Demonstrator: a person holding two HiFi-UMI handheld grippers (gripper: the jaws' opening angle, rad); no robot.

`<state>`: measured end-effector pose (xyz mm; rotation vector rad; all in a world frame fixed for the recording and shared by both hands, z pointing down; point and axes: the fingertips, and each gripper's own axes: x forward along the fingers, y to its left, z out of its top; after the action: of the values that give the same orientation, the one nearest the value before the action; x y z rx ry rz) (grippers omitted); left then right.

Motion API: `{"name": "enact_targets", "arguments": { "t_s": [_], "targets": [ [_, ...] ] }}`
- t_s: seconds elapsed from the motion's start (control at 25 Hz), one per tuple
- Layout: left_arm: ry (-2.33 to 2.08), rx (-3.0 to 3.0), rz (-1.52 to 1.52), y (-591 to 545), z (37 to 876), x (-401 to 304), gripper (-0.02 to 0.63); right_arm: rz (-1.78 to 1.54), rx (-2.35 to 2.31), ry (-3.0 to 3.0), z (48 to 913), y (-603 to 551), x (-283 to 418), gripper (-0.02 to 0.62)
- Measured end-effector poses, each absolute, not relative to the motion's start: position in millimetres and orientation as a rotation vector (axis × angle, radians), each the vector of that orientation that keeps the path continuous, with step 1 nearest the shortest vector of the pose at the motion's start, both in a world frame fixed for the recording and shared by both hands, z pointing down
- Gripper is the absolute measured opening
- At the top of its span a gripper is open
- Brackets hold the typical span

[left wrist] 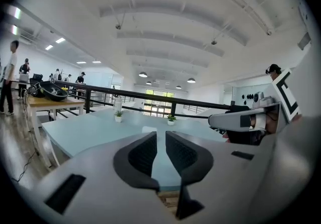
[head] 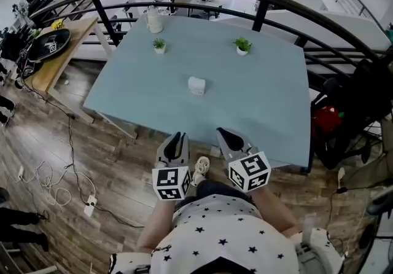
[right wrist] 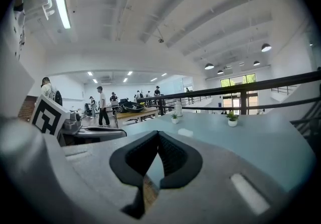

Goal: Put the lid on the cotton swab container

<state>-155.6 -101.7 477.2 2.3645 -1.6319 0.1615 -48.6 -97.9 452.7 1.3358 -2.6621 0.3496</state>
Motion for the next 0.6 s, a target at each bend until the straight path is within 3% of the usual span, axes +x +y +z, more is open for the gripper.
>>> {"name": "enact_targets", "arguments": {
  "t_s": [0.6],
  "targets": [
    [-1.594,2.418,0.188,-49.2,467.2,-141.0,0.003,0.274,1.432,-2.641,445.8,-41.4,-32.9,0.006]
  ]
}}
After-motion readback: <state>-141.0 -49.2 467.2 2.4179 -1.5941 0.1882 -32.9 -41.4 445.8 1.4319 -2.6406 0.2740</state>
